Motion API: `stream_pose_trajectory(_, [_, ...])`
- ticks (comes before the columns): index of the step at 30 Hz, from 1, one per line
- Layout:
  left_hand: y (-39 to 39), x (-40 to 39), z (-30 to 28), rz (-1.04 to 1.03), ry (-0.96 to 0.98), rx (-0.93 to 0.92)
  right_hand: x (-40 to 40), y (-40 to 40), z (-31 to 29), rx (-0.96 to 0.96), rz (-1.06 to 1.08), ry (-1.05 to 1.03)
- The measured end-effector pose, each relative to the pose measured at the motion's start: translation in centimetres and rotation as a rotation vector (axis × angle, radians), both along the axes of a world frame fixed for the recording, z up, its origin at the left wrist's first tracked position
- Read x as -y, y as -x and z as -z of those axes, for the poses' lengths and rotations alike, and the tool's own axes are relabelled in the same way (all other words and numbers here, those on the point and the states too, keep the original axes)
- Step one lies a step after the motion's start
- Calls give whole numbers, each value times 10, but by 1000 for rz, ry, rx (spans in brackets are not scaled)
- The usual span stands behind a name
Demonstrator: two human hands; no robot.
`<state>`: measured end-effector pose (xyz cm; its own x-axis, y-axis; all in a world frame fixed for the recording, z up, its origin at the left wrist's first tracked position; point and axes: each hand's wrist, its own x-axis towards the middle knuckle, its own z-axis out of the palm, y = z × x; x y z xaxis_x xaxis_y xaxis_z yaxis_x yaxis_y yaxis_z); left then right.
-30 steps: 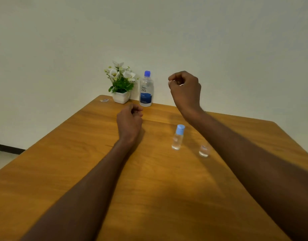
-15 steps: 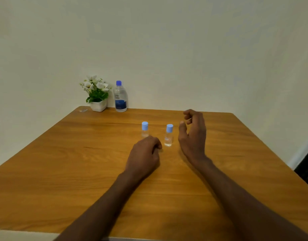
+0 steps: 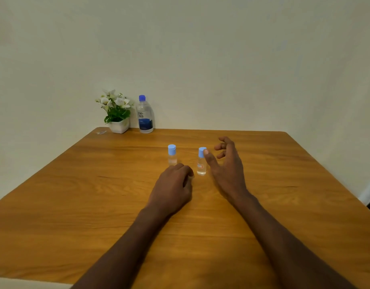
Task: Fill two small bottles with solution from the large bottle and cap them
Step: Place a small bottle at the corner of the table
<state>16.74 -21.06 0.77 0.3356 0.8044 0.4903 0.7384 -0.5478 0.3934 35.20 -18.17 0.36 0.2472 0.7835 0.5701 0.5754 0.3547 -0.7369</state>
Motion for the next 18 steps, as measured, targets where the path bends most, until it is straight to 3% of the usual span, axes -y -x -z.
stream_pose_trajectory(4, [0, -1, 1, 11, -2, -21, -2, 2, 1, 47, -86, 162])
stream_pose_trajectory(9, [0, -3, 3, 8, -4, -24, -7, 3, 3, 103, -108, 190])
stream_pose_trajectory(12, [1, -3, 4, 4, 2, -25, -8, 0, 1, -66, -158, 238])
stream_pose_trajectory(15, [2, -4, 5, 5, 6, -25, -9, -9, -4, -409, -280, 293])
stream_pose_trajectory(18, [2, -6, 6, 10, 5, -20, -5, -15, -13, -609, -328, 329])
